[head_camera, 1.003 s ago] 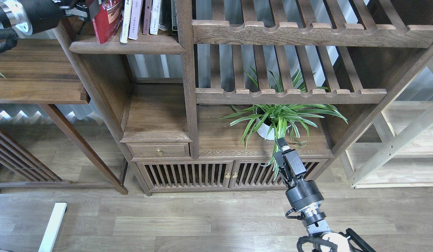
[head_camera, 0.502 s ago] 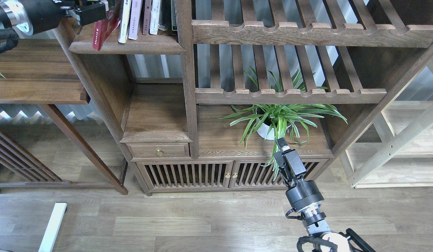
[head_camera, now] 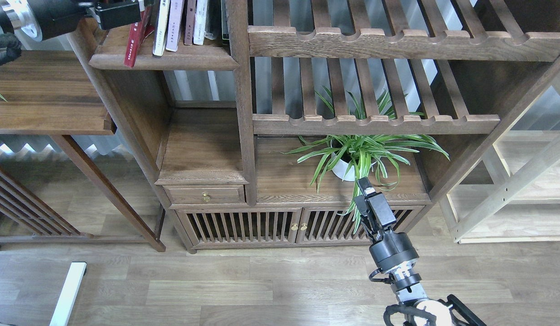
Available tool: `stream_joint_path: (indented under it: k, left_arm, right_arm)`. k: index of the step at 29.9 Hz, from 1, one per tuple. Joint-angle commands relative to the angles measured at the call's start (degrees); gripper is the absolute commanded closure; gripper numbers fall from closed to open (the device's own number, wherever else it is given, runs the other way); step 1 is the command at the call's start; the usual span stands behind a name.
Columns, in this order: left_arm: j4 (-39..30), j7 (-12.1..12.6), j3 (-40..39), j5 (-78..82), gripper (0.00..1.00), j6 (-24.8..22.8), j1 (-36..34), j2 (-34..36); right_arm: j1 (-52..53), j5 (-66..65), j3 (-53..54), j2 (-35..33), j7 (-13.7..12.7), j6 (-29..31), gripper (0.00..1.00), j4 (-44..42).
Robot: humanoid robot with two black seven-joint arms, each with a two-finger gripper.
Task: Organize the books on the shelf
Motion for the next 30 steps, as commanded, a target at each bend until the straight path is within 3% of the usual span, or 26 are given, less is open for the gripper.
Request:
stream_joint_path:
  k: [1,14,30]
  left_arm:
    - [-1.1,0.0,-0.1,-1.3,0.01,0.0,0.8,1.9]
    - [-8.7,0.0,-1.9,-13.0,0.01,0.0,7.3,8.6]
    - [-15.1,0.0,-6.4,-20.5,0.01,0.0,15.2,8.9]
  right_arm:
    - [-0.1,0.2,-0.1,0.0,-0.1,0.0,0.01,0.0]
    - [1.6,0.3,-0.5,0.2,-0.1,0.0,0.01,0.1]
    - [2.6,0.4,-0.7,-0.1,-0.3,0.0,0.01,1.4]
